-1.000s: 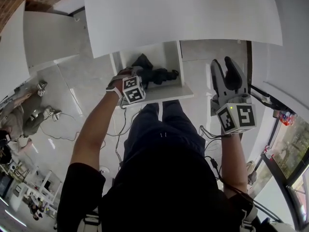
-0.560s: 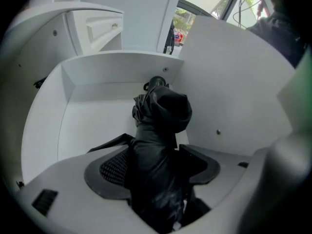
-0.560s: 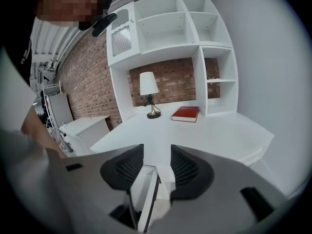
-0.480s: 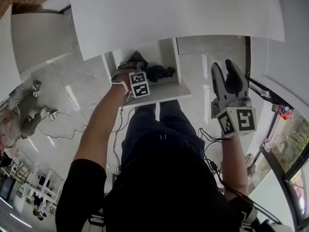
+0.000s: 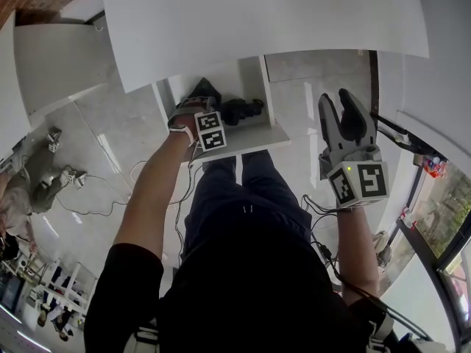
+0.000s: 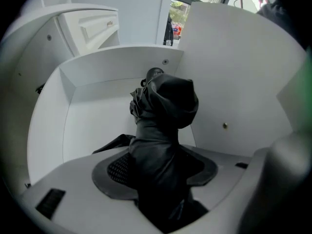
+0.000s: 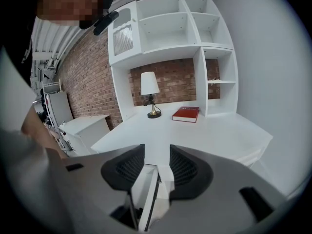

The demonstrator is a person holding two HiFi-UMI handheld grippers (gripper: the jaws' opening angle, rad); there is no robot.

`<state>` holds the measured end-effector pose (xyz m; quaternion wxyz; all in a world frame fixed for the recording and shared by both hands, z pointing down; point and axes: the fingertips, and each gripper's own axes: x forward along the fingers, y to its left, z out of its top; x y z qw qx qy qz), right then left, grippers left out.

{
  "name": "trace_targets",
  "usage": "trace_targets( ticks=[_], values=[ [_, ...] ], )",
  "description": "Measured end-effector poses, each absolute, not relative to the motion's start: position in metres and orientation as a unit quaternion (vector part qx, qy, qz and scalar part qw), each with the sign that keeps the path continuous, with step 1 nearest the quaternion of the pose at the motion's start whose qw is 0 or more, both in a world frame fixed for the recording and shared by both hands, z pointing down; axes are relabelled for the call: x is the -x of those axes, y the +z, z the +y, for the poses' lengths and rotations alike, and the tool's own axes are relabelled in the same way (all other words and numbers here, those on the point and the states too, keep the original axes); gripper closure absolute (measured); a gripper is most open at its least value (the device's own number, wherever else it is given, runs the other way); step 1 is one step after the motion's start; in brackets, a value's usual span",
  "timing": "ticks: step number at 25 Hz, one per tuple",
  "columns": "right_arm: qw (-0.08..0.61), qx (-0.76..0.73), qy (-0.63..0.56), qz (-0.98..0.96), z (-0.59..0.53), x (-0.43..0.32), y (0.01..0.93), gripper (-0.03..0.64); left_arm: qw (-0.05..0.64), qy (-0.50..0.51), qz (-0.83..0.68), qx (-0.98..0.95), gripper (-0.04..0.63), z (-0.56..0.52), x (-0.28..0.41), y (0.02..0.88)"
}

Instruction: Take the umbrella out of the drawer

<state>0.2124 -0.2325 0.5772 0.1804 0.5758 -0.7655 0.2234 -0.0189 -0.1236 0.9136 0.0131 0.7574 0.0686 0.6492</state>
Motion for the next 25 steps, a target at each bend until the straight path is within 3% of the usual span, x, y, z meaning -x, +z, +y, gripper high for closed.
trace_targets(
  ticks=[5, 25],
  values=[
    [0.177, -0.577, 0.218, -0.767, -0.232, -0.206, 0.565, 0.465, 0.039, 0.615, 0.004, -0.787, 0.342, -0.134, 0.025, 0.878],
    [0.083, -0.605, 0.119, -0.783, -0.190, -0.177, 0.420, 0.480, -0.104, 0.518, -0.142, -0.837, 0.341, -0.174, 0.027, 0.627]
  ],
)
